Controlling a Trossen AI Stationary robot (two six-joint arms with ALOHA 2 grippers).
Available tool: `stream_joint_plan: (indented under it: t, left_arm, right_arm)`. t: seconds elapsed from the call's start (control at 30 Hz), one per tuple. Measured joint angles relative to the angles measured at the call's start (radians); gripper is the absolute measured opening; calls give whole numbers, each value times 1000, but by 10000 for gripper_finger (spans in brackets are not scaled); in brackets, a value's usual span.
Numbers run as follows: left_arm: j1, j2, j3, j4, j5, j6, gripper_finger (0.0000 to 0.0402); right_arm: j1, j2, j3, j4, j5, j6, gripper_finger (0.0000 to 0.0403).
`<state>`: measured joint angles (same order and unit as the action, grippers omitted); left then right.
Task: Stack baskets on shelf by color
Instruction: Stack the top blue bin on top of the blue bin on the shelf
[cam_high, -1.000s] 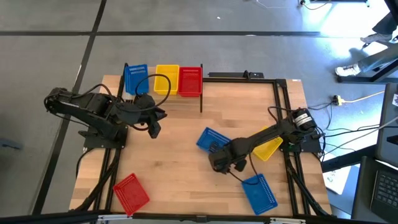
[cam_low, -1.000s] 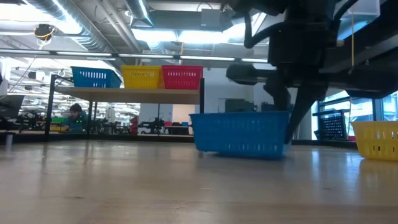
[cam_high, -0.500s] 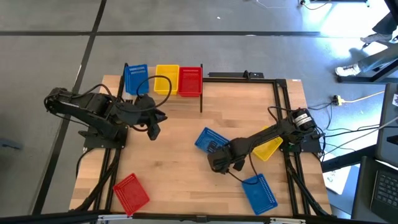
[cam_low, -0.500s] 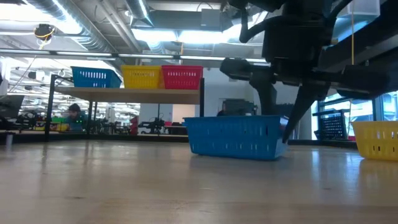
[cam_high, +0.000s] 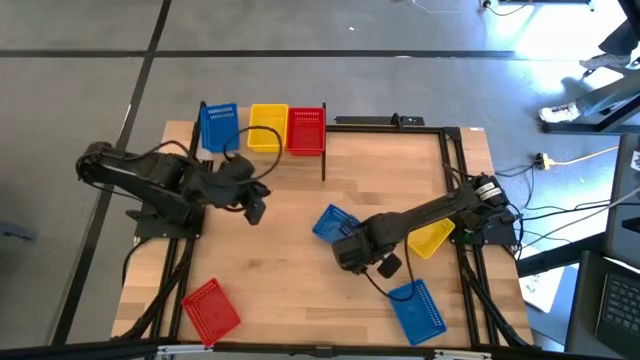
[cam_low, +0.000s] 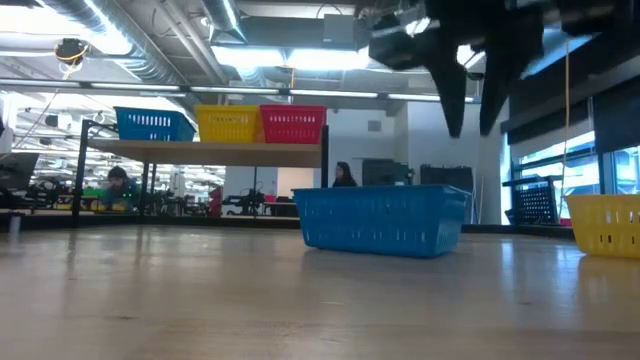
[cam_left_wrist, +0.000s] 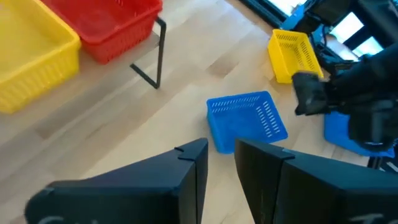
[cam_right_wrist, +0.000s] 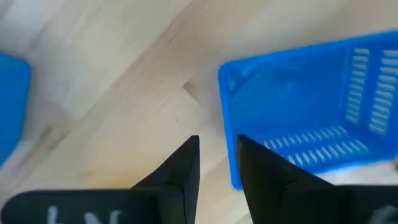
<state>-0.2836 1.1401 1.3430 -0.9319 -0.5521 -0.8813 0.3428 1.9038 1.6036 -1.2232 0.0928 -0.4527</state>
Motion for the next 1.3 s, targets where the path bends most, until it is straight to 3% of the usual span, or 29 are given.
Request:
stream_joint_plan:
  t: [0.33,0.63,0.87,1.3]
  left_arm:
    - [38,199,0,2,134,-163,71]
    - [125,393,0,40,230,-164,71]
    - [168,541,0,183,311,-105,71]
    - [225,677,0,318,360,-17,71]
  right_arm:
    - [0,-2,300,-140,2,239,101]
    - [0,-2,577,-259,3,324,101]
    - [0,-2,743,-278,3,317,101]
    - [0,-26,749,-285,18,313,101]
